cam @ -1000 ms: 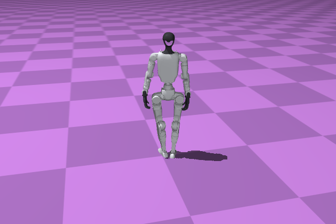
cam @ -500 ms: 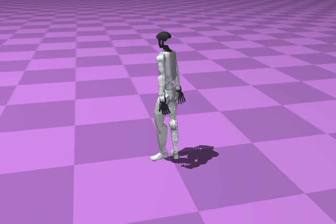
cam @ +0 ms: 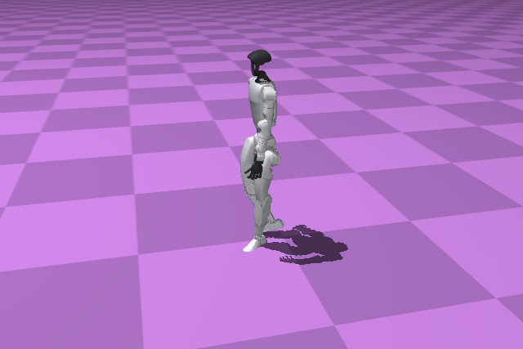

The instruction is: In place motions

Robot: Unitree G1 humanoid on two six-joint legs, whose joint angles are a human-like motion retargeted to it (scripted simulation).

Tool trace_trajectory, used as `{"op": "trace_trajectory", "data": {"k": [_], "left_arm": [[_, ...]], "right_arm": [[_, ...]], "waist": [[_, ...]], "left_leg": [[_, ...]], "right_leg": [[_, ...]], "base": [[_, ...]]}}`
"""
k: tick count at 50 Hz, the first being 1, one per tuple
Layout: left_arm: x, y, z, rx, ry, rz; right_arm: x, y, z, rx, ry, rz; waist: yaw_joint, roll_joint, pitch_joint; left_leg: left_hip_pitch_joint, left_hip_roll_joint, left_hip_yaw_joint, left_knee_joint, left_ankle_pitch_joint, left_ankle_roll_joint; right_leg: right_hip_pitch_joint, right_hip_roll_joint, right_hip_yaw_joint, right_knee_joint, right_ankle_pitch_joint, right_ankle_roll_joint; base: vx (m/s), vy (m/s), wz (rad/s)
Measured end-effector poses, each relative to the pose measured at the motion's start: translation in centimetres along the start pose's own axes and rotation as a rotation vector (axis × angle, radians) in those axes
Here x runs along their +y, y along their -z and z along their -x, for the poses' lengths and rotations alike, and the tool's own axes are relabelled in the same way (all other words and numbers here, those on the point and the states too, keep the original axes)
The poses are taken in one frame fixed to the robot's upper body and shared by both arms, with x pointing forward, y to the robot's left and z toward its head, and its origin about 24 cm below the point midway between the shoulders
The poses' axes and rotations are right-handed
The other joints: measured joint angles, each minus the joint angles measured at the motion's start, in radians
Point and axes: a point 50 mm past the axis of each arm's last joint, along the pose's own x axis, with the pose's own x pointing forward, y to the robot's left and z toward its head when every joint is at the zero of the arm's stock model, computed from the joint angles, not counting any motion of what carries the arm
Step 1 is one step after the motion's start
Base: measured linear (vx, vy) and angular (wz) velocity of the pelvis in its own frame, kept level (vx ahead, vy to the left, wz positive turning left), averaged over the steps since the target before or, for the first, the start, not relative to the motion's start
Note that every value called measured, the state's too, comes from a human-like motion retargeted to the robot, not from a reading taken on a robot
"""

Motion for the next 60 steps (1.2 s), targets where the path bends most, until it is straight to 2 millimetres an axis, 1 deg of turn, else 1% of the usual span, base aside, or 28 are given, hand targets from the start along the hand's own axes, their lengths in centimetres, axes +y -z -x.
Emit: {"op": "trace_trajectory", "data": {"k": [2,3,5,7,9,12,15,17,18,20,22,23,25,28,30,31,32,33,35,36,40,45,49,50,52,55,57,60], "left_arm": [[-0.2,-1.0,0.0,-0.027,-0.001,-0.043],[-0.4,-1.4,0.0,-0.037,0.005,-0.060],[-0.9,-2.0,-0.1,-0.045,0.032,-0.089],[-1.4,-2.6,-0.1,-0.041,0.062,-0.135],[-2.2,-2.6,-0.3,-0.028,0.073,-0.190],[-3.0,-1.7,-0.6,-0.017,0.064,-0.214],[-2.7,-0.9,-0.6,-0.015,0.061,-0.160],[-2.5,-0.1,-0.6,0.002,0.058,-0.131],[-2.4,0.3,-0.5,0.008,0.054,-0.117],[-2.3,1.3,-0.5,0.028,0.047,-0.084],[-2.0,2.6,-0.4,0.056,0.052,-0.037],[-1.7,3.1,-0.3,0.066,0.055,-0.011],[-1.1,4.0,-0.2,0.082,0.041,0.038],[-0.6,5.5,0.1,0.112,-0.002,0.106],[-0.7,7.0,0.2,0.142,-0.017,0.154],[-0.7,7.8,0.3,0.159,-0.018,0.180],[-0.8,8.6,0.5,0.175,-0.019,0.205],[-0.8,9.3,0.6,0.192,-0.019,0.228],[-0.7,10.4,0.9,0.221,-0.025,0.252],[-0.5,10.8,1.1,0.236,-0.029,0.245],[1.1,11.0,1.5,0.270,-0.068,0.196],[2.5,8.0,1.3,0.187,-0.107,0.150],[3.0,6.0,1.1,0.125,-0.122,0.135],[3.0,5.7,1.1,0.111,-0.124,0.135],[2.7,5.5,0.9,0.092,-0.118,0.145],[1.8,5.6,0.7,0.086,-0.084,0.153],[1.0,6.1,0.5,0.095,-0.053,0.151],[-0.1,6.7,0.3,0.109,-0.030,0.147]], "right_arm": [[0.4,-0.2,-0.1,-0.010,-0.023,0.026],[0.5,-0.4,-0.1,-0.017,-0.026,0.043],[0.4,-0.2,-0.1,-0.017,-0.014,0.071],[0.4,0.2,-0.1,0.000,0.004,0.078],[0.6,0.7,-0.2,0.019,0.014,0.060],[0.7,1.0,-0.3,0.028,0.027,0.056],[0.1,-0.4,-0.1,-0.023,0.068,0.096],[-0.2,-1.3,0.1,-0.056,0.084,0.108],[-0.3,-1.8,0.1,-0.069,0.086,0.112],[-0.7,-2.5,0.3,-0.082,0.081,0.121],[-1.2,-3.2,0.6,-0.081,0.080,0.132],[-1.5,-3.9,0.8,-0.080,0.084,0.136],[-2.0,-5.3,1.3,-0.084,0.086,0.144],[-2.5,-7.3,2.0,-0.108,0.089,0.176],[-3.1,-8.0,2.4,-0.099,0.121,0.237],[-3.6,-8.2,2.6,-0.089,0.148,0.293],[-4.0,-8.4,2.8,-0.081,0.173,0.348],[-4.5,-8.6,3.0,-0.079,0.193,0.401],[-5.0,-8.6,3.1,-0.085,0.221,0.451],[-5.1,-8.1,3.0,-0.088,0.224,0.424],[-4.6,-5.5,2.1,-0.072,0.192,0.189],[-2.9,-1.3,1.1,0.020,0.055,-0.240],[-1.2,2.0,0.7,0.121,-0.035,-0.376],[-0.8,2.6,0.7,0.144,-0.044,-0.382],[-0.2,3.5,0.5,0.177,-0.052,-0.352],[0.2,3.9,0.4,0.193,-0.069,-0.255],[-0.2,3.2,0.4,0.185,-0.060,-0.162],[-1.5,0.5,0.6,0.116,0.012,-0.007]], "waist": [[-0.028,-0.022,0.009],[-0.049,-0.037,0.022],[-0.052,-0.073,0.043],[-0.037,-0.079,0.049],[-0.038,-0.072,0.042],[0.044,-0.083,0.034],[-0.005,-0.071,0.039],[-0.042,-0.065,0.035],[-0.073,-0.062,0.030],[-0.149,-0.035,0.014],[-0.192,-0.033,0.004],[-0.183,-0.039,0.007],[-0.177,-0.029,0.021],[-0.255,0.005,0.041],[-0.291,0.027,0.042],[-0.299,0.036,0.043],[-0.298,0.041,0.043],[-0.281,0.036,0.038],[-0.153,0.005,0.006],[-0.193,0.014,0.003],[-0.280,0.051,-0.022],[-0.321,0.058,-0.010],[-0.340,0.031,-0.026],[-0.339,0.012,-0.035],[-0.314,-0.051,-0.061],[-0.237,-0.130,-0.105],[-0.178,-0.130,-0.113],[-0.091,-0.127,-0.087]], "left_leg": [[0.014,-0.030,0.004,-0.007,-0.005,0.004],[0.028,-0.049,0.000,-0.006,-0.009,0.004],[0.058,-0.082,0.015,0.008,-0.029,0.003],[0.060,-0.083,0.018,0.047,-0.059,-0.006],[0.047,-0.077,-0.018,0.087,-0.076,-0.026],[0.053,-0.077,-0.038,0.113,-0.084,-0.041],[0.032,-0.091,-0.247,0.136,-0.085,-0.058],[0.027,-0.077,-0.241,0.138,-0.117,-0.077],[0.026,-0.071,-0.202,0.133,-0.139,-0.063],[0.037,0.002,-0.080,0.108,-0.160,-0.081],[0.039,0.017,0.000,0.138,-0.205,-0.087],[0.050,0.051,0.105,0.145,-0.214,-0.102],[0.106,0.097,0.302,0.116,-0.228,-0.125],[0.174,0.113,0.478,0.047,-0.233,-0.154],[0.198,0.112,0.535,0.013,-0.235,-0.167],[0.212,0.112,0.563,-0.001,-0.235,-0.174],[0.229,0.109,0.602,-0.014,-0.235,-0.183],[0.250,0.099,0.660,-0.022,-0.239,-0.194],[0.298,0.061,0.873,-0.033,-0.247,-0.231],[0.297,0.069,0.869,-0.029,-0.246,-0.233],[0.284,0.101,0.922,-0.024,-0.233,-0.250],[0.295,0.122,0.931,-0.022,-0.196,-0.263],[0.313,0.154,0.903,0.035,-0.126,-0.244],[0.318,0.162,0.895,0.067,-0.096,-0.233],[0.320,0.174,0.858,0.169,-0.046,-0.163],[0.233,0.213,0.690,0.407,-0.119,-0.027],[0.100,0.204,0.453,0.523,-0.194,-0.055],[-0.017,0.045,0.146,0.482,-0.232,-0.076]], "right_leg": [[0.001,0.017,0.023,-0.168,0.013,-0.056],[0.006,0.021,0.034,-0.251,0.055,-0.114],[0.022,0.100,0.339,-0.317,0.067,-0.082],[0.045,0.021,0.088,-0.320,0.073,-0.118],[0.024,0.006,0.132,-0.303,0.076,-0.079],[0.007,0.027,0.250,-0.303,0.099,-0.082],[-0.015,0.052,0.330,-0.309,0.124,-0.080],[-0.040,0.070,0.393,-0.315,0.153,-0.086],[-0.056,0.077,0.415,-0.320,0.173,-0.093],[-0.096,0.101,0.441,-0.329,0.190,-0.106],[-0.110,0.087,0.431,-0.352,0.168,-0.121],[-0.113,0.068,0.391,-0.351,0.141,-0.127],[-0.103,0.013,0.183,-0.352,0.075,-0.142],[-0.035,-0.021,-0.305,-0.393,0.004,-0.184],[0.029,-0.017,-0.576,-0.432,0.001,-0.178],[0.051,-0.014,-0.629,-0.449,0.051,-0.177],[0.061,-0.017,-0.631,-0.455,0.112,-0.167],[0.049,-0.032,-0.534,-0.439,0.193,-0.140],[-0.016,-0.048,-0.135,-0.376,0.222,-0.050],[-0.021,-0.017,-0.069,-0.400,0.218,-0.052],[-0.013,0.020,-0.087,-0.488,0.247,-0.069],[-0.021,0.055,-0.035,-0.495,0.226,-0.112],[-0.016,0.040,-0.018,-0.481,0.195,-0.119],[-0.010,0.024,-0.018,-0.483,0.190,-0.118],[0.006,-0.035,0.000,-0.486,0.186,-0.109],[0.001,-0.115,0.044,-0.489,0.191,-0.103],[-0.004,-0.103,0.061,-0.511,0.206,-0.111],[0.000,-0.085,0.091,-0.533,0.229,-0.121]], "base": [[0.12,-0.19,0.52],[0.12,-0.17,0.58],[0.10,-0.10,0.04],[0.05,-0.07,-0.04],[0.04,-0.11,-0.15],[0.01,-0.09,-1.97],[-0.15,-0.05,-1.91],[-0.19,-0.02,-2.14],[-0.24,-0.02,-2.03],[-0.24,-0.02,-2.14],[-0.28,0.04,-3.61],[-0.44,0.08,-4.85],[-0.50,0.11,-4.87],[-0.40,0.10,-3.27],[-0.17,0.04,-2.94],[-0.09,-0.02,-3.24],[-0.11,-0.12,-3.58],[-0.11,-0.15,-4.40],[-0.06,-0.13,-4.72],[0.00,-0.15,-2.22],[-0.03,-0.23,-0.62],[-0.01,-0.16,-0.29],[0.10,-0.24,0.20],[0.10,-0.20,0.26],[0.13,-0.23,-0.02],[0.17,-0.20,-0.41],[0.11,-0.09,-0.73],[-0.04,-0.02,-1.01]]}}
